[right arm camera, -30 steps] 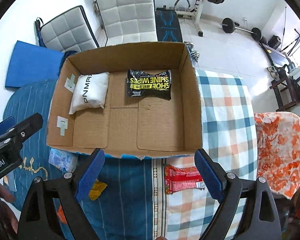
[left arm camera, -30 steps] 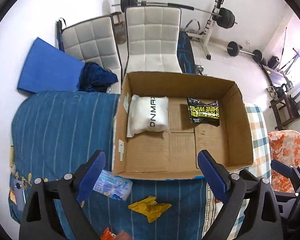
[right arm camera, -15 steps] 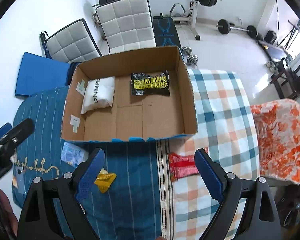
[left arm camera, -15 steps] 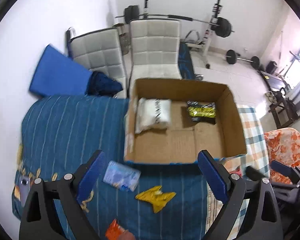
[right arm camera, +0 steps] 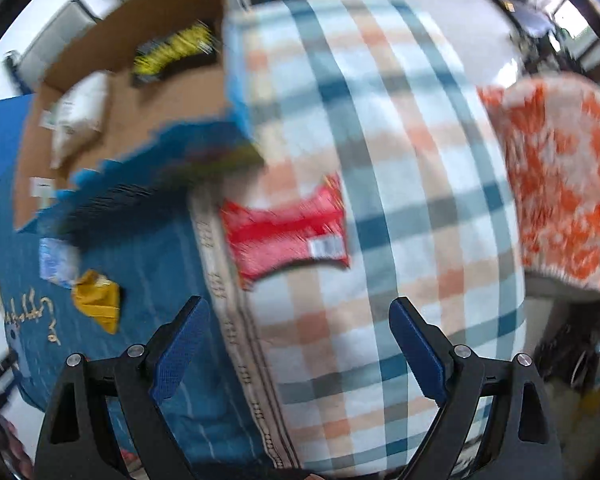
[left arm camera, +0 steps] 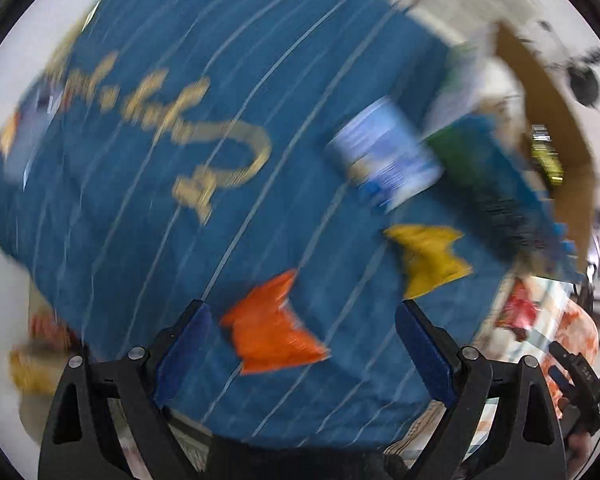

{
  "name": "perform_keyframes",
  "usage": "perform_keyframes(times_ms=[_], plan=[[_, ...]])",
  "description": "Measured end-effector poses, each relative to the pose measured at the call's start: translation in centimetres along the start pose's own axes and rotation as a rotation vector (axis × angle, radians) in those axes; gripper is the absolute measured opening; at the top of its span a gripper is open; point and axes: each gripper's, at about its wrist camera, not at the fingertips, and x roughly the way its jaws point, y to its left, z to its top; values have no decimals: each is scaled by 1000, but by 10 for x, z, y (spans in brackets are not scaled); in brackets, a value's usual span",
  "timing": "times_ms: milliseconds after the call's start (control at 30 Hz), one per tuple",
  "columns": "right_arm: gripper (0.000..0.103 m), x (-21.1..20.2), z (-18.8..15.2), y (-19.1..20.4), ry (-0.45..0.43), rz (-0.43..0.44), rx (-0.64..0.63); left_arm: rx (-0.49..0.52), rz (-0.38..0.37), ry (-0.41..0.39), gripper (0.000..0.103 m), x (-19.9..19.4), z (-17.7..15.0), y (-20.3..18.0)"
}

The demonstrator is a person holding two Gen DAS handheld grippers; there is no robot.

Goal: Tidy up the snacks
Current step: 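Grasp the orange snack pack with the left tool while the right tool grasps the red snack pack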

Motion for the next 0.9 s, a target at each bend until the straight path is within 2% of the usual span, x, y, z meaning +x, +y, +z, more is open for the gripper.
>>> perform_keyframes(times_ms=[100, 167, 267, 433, 533, 600, 667, 733, 800, 833, 900], plan=[[93, 25, 6, -11, 43, -4, 30, -82, 4, 94, 93, 36, -10, 25], [93, 34, 12, -4, 31, -12, -39, -113, 4, 146, 93, 59, -15, 35], [93, 46, 18, 20, 42, -104, -286, -113, 34, 204, 93, 85, -20, 41], [93, 75, 9, 63, 23, -381, -797, -143, 23, 268, 93, 111, -28, 48], [93, 96, 6, 74, 59, -436, -974, -153, 1, 282, 93, 120, -30, 51], [93, 111, 8, 78, 108, -429, -1023, -156, -6, 294, 93, 126, -32, 51], [93, 113, 7, 80, 74, -418, -1048, -157, -8, 301, 93, 132, -32, 51], [84, 112, 7, 81, 82, -371, -1029, -154, -17, 310, 93, 137, -31, 49], [76, 112, 5, 81, 85, -347, -994, -144, -31, 301, 81, 138, -30, 50], [73, 111, 3, 79, 90, -343, -976, -126, -26, 289, 66, 136, -27, 45], [64, 112, -1, 74, 104, -332, -940, -85, -7, 266, 62, 132, -26, 34]])
